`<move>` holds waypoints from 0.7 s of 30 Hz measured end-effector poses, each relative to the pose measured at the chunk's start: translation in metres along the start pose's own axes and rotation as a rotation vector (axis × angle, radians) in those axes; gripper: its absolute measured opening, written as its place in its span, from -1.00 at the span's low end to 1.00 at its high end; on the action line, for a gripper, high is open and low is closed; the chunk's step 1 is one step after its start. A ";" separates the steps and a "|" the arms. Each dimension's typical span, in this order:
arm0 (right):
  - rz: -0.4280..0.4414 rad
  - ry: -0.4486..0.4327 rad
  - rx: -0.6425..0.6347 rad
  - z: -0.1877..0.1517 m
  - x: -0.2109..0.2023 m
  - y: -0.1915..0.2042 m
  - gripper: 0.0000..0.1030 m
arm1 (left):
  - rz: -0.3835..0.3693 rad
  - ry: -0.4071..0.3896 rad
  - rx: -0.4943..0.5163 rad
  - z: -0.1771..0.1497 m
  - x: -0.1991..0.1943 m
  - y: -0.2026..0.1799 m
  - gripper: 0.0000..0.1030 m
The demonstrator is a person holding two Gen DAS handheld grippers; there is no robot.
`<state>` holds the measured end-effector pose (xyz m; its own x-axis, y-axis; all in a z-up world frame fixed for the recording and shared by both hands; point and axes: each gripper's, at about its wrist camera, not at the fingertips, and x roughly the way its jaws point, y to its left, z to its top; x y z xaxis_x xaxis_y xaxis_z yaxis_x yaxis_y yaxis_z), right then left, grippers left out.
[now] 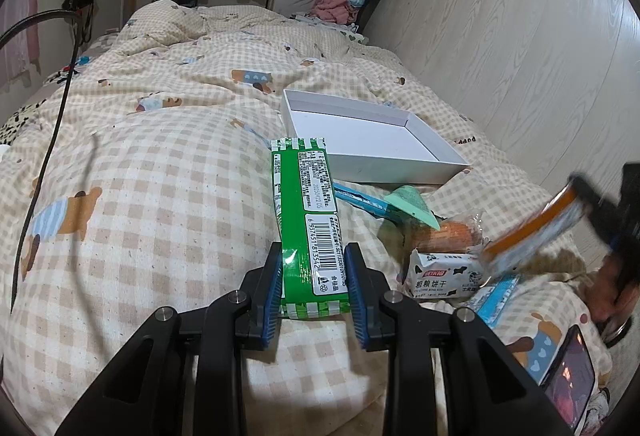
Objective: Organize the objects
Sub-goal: 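Grasp the orange-and-white snack bar with the right gripper while the left holds the green pack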
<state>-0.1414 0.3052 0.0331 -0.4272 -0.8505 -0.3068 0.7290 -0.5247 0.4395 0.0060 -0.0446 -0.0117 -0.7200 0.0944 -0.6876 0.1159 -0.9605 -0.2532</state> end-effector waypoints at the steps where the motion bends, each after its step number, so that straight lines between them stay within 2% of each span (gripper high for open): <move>1: -0.032 -0.020 -0.017 0.010 -0.009 0.002 -0.90 | 0.000 0.000 0.000 0.000 0.000 0.000 -0.37; 5: -0.205 -0.065 -0.111 0.040 -0.038 0.015 -0.91 | 0.001 0.001 0.000 0.000 0.000 0.000 -0.37; 8: -0.284 -0.037 0.000 0.041 -0.048 -0.002 -0.90 | 0.001 0.001 0.001 0.000 0.000 0.000 -0.37; 12: -0.437 0.035 0.090 0.028 -0.062 -0.028 -0.90 | 0.000 0.001 0.000 0.000 0.000 0.000 -0.37; 15: -0.464 0.104 0.107 0.028 -0.075 -0.042 -0.90 | 0.000 0.002 0.000 0.000 0.000 0.001 -0.37; 17: -0.437 0.255 0.161 0.030 -0.077 -0.055 -0.89 | 0.000 0.001 0.000 0.000 0.000 0.001 -0.37; 18: -0.457 0.346 0.172 0.031 -0.076 -0.059 -0.78 | 0.000 0.001 0.000 0.000 0.000 0.001 -0.37; 19: -0.514 0.366 0.121 0.033 -0.077 -0.058 -0.44 | -0.001 0.002 0.000 0.000 0.000 0.001 -0.37; 20: -0.559 0.364 0.060 0.035 -0.080 -0.053 -0.19 | -0.001 0.003 -0.001 -0.001 0.000 0.002 -0.37; 21: -0.589 0.362 0.003 0.038 -0.082 -0.048 0.38 | -0.001 0.003 -0.001 -0.001 0.000 0.001 -0.37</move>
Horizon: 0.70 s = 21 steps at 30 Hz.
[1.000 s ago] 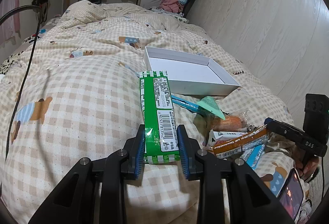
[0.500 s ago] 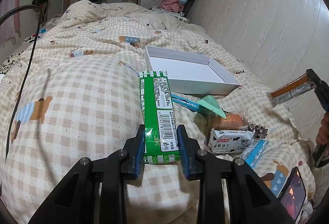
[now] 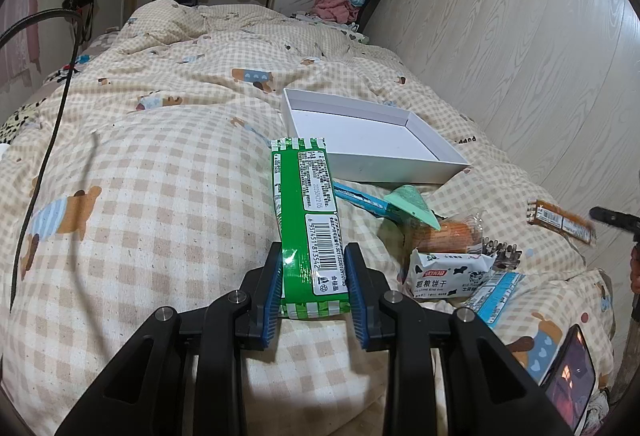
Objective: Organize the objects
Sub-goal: 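Grasp the orange-and-white snack bar with the right gripper while the left holds the green pack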
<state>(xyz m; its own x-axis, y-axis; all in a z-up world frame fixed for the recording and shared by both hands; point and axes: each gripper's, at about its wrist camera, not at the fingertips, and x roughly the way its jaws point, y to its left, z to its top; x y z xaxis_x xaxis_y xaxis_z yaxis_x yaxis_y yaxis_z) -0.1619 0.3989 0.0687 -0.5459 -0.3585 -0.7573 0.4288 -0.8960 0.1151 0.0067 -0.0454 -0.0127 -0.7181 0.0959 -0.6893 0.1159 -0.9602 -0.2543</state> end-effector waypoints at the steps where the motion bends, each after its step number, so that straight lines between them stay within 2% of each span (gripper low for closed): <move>1: -0.021 -0.021 -0.038 0.002 -0.005 0.002 0.52 | 0.001 0.001 0.000 0.000 0.000 -0.001 -0.37; 3: 0.022 -0.070 -0.055 0.008 -0.012 0.002 0.52 | 0.002 0.001 0.001 0.000 0.000 0.000 -0.37; 4: 0.083 -0.083 -0.058 0.012 -0.011 0.004 0.52 | 0.001 0.002 0.000 0.000 0.000 0.000 -0.37; 6: 0.126 -0.074 -0.119 0.016 0.002 0.018 0.52 | -0.001 0.002 -0.001 -0.001 0.000 0.000 -0.37; 9: 0.068 -0.039 -0.261 0.014 0.021 0.049 0.47 | 0.000 0.002 -0.001 -0.002 0.000 0.001 -0.37; 10: 0.053 0.002 -0.283 0.013 0.035 0.061 0.28 | 0.000 0.003 -0.001 -0.001 0.000 0.001 -0.37; 12: 0.051 0.058 -0.289 0.014 0.052 0.070 0.07 | 0.000 0.004 -0.001 -0.001 0.000 0.001 -0.37; 16: -0.108 0.134 -0.415 0.006 0.080 0.083 0.06 | -0.001 0.004 -0.001 -0.001 0.000 0.001 -0.37; 17: -0.113 0.154 -0.408 0.006 0.085 0.082 0.06 | -0.001 0.005 -0.001 -0.001 0.000 0.001 -0.37; 19: -0.112 0.197 -0.392 0.006 0.097 0.077 -0.33 | 0.000 0.006 0.000 -0.001 0.000 0.001 -0.37; 21: -0.096 0.198 -0.396 0.006 0.097 0.077 -0.35 | -0.001 0.006 0.000 -0.001 0.000 0.002 -0.37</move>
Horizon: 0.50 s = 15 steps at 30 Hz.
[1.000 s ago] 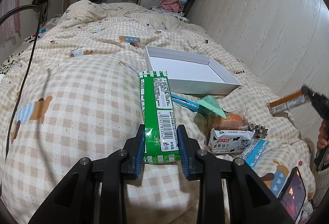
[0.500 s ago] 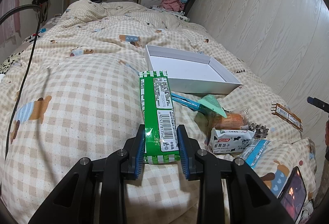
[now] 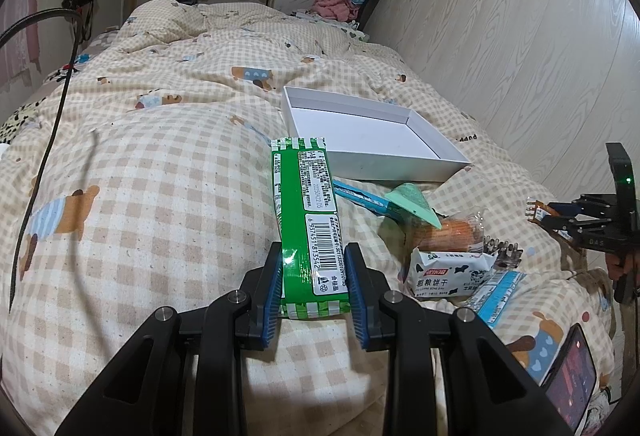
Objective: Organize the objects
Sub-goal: 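Grasp the orange-and-white snack bar with the right gripper while the left holds the green pack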
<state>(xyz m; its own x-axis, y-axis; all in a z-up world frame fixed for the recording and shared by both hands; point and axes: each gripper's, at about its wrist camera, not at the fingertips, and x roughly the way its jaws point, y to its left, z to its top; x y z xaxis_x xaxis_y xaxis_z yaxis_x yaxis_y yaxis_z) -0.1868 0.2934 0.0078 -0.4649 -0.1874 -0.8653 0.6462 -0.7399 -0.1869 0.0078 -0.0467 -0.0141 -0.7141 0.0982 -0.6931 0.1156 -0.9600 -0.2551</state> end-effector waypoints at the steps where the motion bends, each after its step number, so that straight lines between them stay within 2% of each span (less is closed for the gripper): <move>1: 0.019 -0.027 0.026 0.000 -0.006 -0.002 -0.41 | 0.000 0.000 0.000 0.000 0.000 0.000 -0.37; 3: 0.069 -0.074 0.081 0.001 -0.016 -0.006 -0.52 | 0.001 0.000 0.001 0.000 0.000 0.000 -0.37; 4: 0.116 -0.117 0.115 0.000 -0.024 -0.009 -0.52 | 0.000 0.000 0.000 0.000 0.000 0.000 -0.37; 6: 0.136 -0.135 0.145 0.000 -0.030 -0.011 -0.52 | 0.000 0.000 0.000 0.000 0.000 0.000 -0.36; 10: 0.062 -0.088 0.179 0.003 -0.025 -0.009 -0.52 | 0.001 0.001 0.000 0.000 0.000 0.000 -0.36; 15: 0.018 -0.010 0.204 -0.005 -0.012 -0.013 -0.52 | 0.000 0.001 0.000 0.000 0.000 -0.001 -0.36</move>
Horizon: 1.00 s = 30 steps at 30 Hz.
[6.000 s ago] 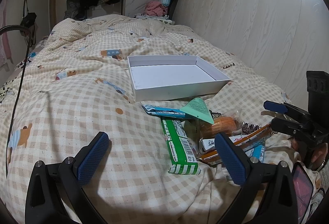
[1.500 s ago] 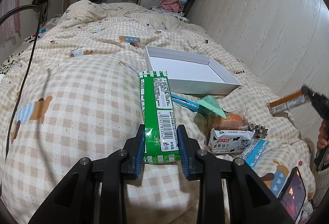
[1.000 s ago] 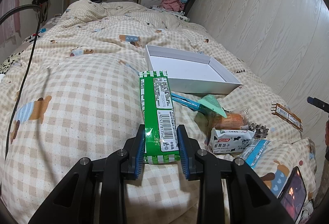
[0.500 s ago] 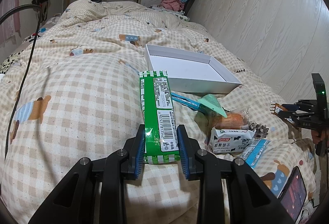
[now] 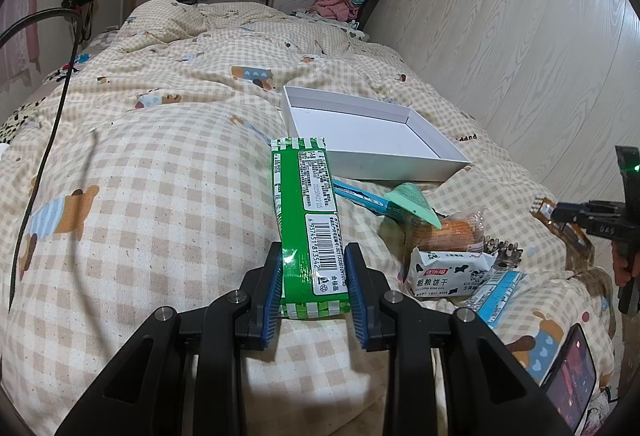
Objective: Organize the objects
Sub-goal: 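Grasp the orange-and-white snack bar with the right gripper while the left holds the green pack, then carry the green pack and snack bar over the white box with both grippers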
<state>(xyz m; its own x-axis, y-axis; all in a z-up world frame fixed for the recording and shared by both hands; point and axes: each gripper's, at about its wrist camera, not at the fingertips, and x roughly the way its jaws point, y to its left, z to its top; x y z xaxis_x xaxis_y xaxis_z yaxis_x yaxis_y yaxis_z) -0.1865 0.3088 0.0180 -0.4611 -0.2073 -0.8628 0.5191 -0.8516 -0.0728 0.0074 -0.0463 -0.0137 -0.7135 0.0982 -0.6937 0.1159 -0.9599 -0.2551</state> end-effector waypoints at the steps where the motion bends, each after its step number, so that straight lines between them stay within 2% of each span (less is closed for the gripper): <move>1: 0.007 0.001 -0.006 -0.001 -0.001 0.000 -0.51 | 0.000 0.000 0.000 0.000 0.000 0.000 -0.36; 2: 0.014 0.001 -0.010 -0.002 -0.002 0.000 -0.50 | 0.001 0.000 0.000 0.000 0.000 0.000 -0.36; 3: 0.025 -0.002 -0.021 -0.002 -0.003 0.000 -0.34 | 0.000 0.000 0.000 0.000 0.000 0.000 -0.36; 4: 0.032 -0.013 -0.036 -0.002 -0.006 0.001 0.06 | 0.000 0.000 0.000 0.000 0.000 0.000 -0.36; 5: 0.024 -0.034 -0.071 -0.001 -0.010 0.004 0.25 | 0.000 0.000 0.000 0.000 0.000 0.000 -0.36; 6: 0.018 -0.043 -0.092 -0.001 -0.013 0.006 0.32 | 0.000 0.000 0.000 -0.001 0.000 0.000 -0.36; 10: 0.015 -0.046 -0.140 -0.001 -0.012 0.014 0.32 | 0.001 0.001 0.000 0.000 0.000 0.000 -0.36; 12: -0.019 -0.053 -0.164 -0.001 -0.002 0.020 0.30 | 0.007 0.009 0.003 0.000 0.002 0.000 -0.36; 14: -0.128 0.001 -0.226 -0.003 0.021 0.028 -0.14 | 0.014 0.013 0.008 -0.001 0.003 -0.001 -0.36; 15: -0.143 0.025 -0.224 -0.003 0.029 0.028 -0.34 | 0.015 0.013 0.009 -0.001 0.003 -0.001 -0.36; 16: -0.125 0.016 -0.208 -0.002 0.028 0.026 -0.40 | 0.014 0.015 0.008 -0.001 0.003 -0.001 -0.36; 17: -0.084 -0.019 -0.181 0.000 0.020 0.024 -0.40 | 0.012 0.018 0.006 -0.001 0.004 -0.001 -0.36; 19: 0.140 -0.180 -0.093 0.002 -0.014 0.017 -0.44 | 0.009 0.027 0.005 -0.001 0.005 -0.001 -0.36; 21: 0.282 -0.272 -0.049 0.001 -0.037 0.015 -0.44 | 0.011 0.033 0.009 -0.001 0.005 -0.002 -0.36; 23: 0.355 -0.327 -0.018 0.000 -0.053 0.020 -0.44 | 0.011 0.034 0.008 0.000 0.005 -0.002 -0.36; 25: 0.477 -0.380 0.005 -0.003 -0.059 0.024 -0.44 | 0.013 0.039 0.006 0.001 0.006 -0.002 -0.36; 28: 0.669 -0.388 0.084 -0.007 -0.044 0.023 -0.44 | 0.030 0.058 0.010 0.001 0.009 -0.003 -0.35; 29: 0.710 -0.395 0.103 -0.009 -0.034 0.024 -0.44 | 0.036 0.064 0.014 0.002 0.010 -0.004 -0.34; 30: 0.706 -0.405 0.118 -0.012 -0.026 0.029 -0.44 | 0.043 0.068 0.018 0.001 0.011 -0.005 -0.34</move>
<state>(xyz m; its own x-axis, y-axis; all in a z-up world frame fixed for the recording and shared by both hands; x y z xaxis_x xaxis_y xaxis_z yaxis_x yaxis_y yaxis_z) -0.1506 0.2956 0.0324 -0.2899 -0.8516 -0.4368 0.7157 -0.4959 0.4918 -0.0020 -0.0406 -0.0189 -0.6592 0.0743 -0.7483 0.1321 -0.9682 -0.2125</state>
